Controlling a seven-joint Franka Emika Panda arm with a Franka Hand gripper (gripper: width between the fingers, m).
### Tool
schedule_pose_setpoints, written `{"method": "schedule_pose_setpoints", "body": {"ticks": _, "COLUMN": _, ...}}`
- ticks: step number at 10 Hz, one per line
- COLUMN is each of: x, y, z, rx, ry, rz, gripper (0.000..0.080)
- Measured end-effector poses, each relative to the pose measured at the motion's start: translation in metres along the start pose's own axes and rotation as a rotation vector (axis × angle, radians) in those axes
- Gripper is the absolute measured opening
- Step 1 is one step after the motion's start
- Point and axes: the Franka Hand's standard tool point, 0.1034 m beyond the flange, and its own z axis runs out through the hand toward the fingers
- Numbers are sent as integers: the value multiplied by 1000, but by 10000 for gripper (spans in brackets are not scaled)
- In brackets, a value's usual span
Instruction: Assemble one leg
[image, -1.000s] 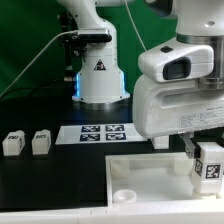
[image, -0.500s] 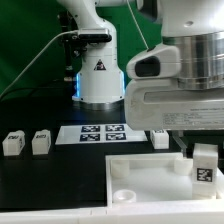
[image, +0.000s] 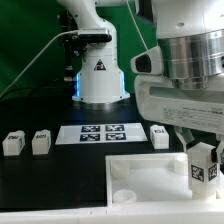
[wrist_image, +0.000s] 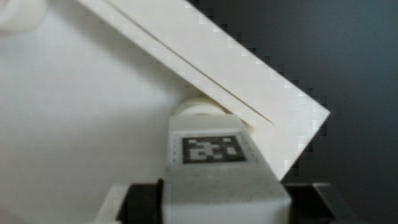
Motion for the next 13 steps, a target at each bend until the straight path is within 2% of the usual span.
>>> {"method": "schedule_pose_setpoints", "body": {"ticks": 2, "x": -3, "y": -1, "z": 2, "rx": 10, "ry": -12, "rz": 223, "gripper": 300}}
{"method": "schedule_pose_setpoints", "body": {"ticks": 3, "x": -5, "y": -2, "z": 3, "rx": 29, "ry": -22, "rz": 363, "gripper": 300}}
{"method": "schedule_pose_setpoints", "body": {"ticks": 4, "x": -7, "y": -3, "z": 4, "rx": 51, "ry": -27, "rz": 465, "gripper": 300}}
{"method": "schedule_pose_setpoints", "body": {"ticks": 5, "x": -9, "y": -3, "z": 4, "rx": 104, "ry": -28, "rz": 615, "gripper": 300}}
{"method": "schedule_pose_setpoints", "body": {"ticks": 6, "x": -11, "y": 0, "z": 6, "rx": 95, "ry": -29, "rz": 562, "gripper": 300}}
{"method": "schedule_pose_setpoints", "body": {"ticks": 7, "x": -11, "y": -1, "z": 6, "rx": 95, "ry": -29, "rz": 562, "gripper": 416}}
{"method": "schedule_pose_setpoints", "body": {"ticks": 8, "x": -11, "y": -1, "z": 6, "rx": 94, "ry": -27, "rz": 496, "gripper": 416}}
{"method": "schedule_pose_setpoints", "body": {"ticks": 9, "x": -13, "y": 1, "z": 7, "rx": 80, "ry": -23, "rz": 368, "gripper": 549}}
{"method": "schedule_pose_setpoints", "body": {"ticks": 10, "x": -16, "y": 2, "z": 7, "rx": 58, "ry": -21, "rz": 213, "gripper": 629}}
{"method": "schedule_pose_setpoints", "body": {"ticks": 11, "x": -18, "y": 1, "z": 7, "rx": 44, "ry": -12, "rz": 55, "gripper": 643}}
{"method": "schedule_pose_setpoints", "body": {"ticks": 13, "x": -16, "y": 2, "z": 7, "rx": 45, "ry": -7, "rz": -141, "gripper": 643}}
